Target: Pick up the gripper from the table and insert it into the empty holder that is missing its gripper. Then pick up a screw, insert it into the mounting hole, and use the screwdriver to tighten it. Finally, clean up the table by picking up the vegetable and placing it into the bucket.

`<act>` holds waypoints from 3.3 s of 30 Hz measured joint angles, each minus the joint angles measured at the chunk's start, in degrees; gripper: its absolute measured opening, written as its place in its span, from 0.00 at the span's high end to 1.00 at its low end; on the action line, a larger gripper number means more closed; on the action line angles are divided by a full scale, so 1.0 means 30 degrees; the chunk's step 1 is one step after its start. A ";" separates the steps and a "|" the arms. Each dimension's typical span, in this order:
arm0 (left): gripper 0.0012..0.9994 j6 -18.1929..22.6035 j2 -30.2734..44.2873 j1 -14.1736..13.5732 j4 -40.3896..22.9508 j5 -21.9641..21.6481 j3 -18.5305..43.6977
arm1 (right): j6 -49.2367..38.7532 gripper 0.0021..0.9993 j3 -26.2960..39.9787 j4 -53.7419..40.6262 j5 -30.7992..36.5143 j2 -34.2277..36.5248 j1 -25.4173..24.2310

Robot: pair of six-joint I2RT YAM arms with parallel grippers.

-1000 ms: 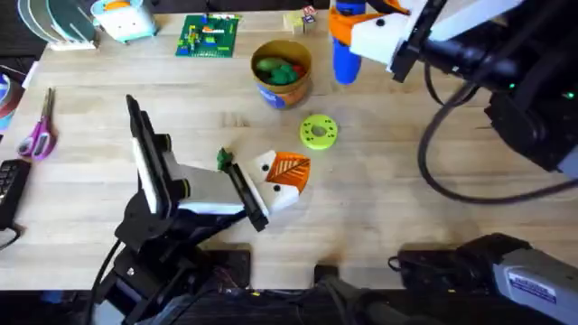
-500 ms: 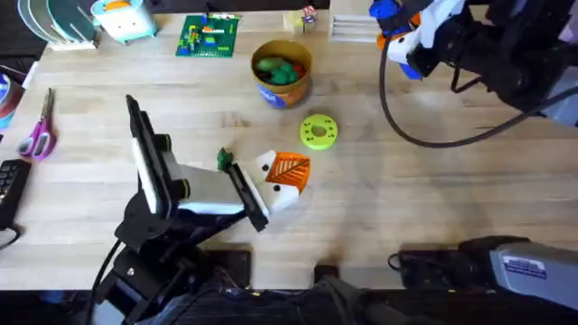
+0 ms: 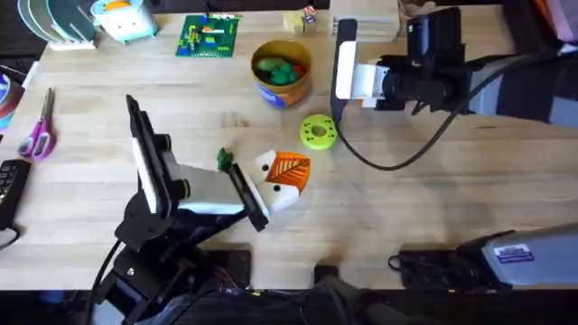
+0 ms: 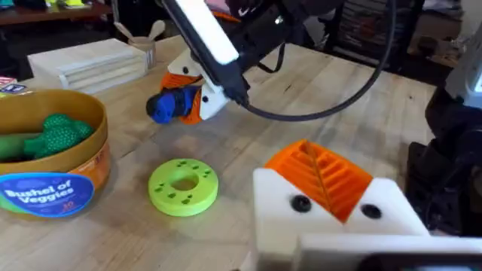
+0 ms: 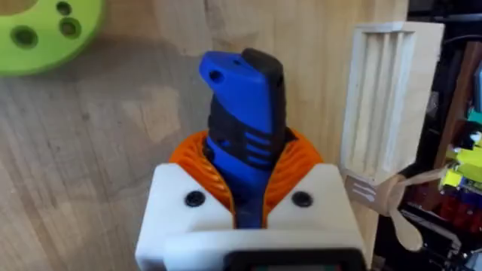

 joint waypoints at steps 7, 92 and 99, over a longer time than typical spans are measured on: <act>0.99 0.0006 0.0000 0.0000 -0.0002 0.0000 0.0000 | -0.0713 0.06 0.0208 -0.1304 0.0600 0.0272 0.0435; 0.01 -0.4408 2.8819 0.5435 -2.0959 -1.2347 1.9022 | 1.2993 0.01 0.0525 -0.6439 0.0777 -0.7135 0.0756; 0.00 -0.4364 3.1443 0.5435 -2.0878 -1.1805 1.9018 | 1.2993 0.01 0.0525 -0.6436 0.0777 -0.7132 0.0756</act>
